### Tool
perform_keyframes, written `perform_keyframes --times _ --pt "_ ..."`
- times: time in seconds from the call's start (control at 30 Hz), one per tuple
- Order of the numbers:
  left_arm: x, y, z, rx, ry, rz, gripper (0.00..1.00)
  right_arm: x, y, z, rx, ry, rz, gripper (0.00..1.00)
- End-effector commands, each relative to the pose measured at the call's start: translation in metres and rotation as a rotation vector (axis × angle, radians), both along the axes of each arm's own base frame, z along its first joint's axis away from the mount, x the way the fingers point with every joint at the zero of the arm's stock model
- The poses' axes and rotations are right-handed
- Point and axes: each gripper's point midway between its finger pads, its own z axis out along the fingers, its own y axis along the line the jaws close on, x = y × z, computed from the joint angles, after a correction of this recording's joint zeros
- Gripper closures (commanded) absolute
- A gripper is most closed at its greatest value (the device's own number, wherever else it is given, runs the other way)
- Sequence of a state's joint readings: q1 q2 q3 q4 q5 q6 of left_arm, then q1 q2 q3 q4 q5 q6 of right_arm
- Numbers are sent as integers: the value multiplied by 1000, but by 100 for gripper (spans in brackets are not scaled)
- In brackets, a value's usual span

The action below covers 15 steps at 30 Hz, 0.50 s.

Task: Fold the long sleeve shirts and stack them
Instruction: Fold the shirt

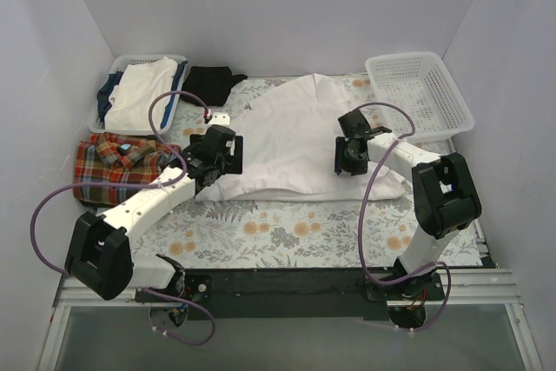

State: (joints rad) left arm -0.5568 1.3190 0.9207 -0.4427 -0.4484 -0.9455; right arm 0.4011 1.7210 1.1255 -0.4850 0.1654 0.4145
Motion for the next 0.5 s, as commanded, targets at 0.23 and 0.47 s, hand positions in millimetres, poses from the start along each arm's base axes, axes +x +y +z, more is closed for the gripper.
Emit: perform_keyframes --times 0.23,0.47 --pt "-20 -35 -17 -255 219 31 20 -31 -11 -27 -20 83 -8 51" --pt "-25 -31 -51 -260 353 136 39 -28 -9 -25 -15 80 -5 52"
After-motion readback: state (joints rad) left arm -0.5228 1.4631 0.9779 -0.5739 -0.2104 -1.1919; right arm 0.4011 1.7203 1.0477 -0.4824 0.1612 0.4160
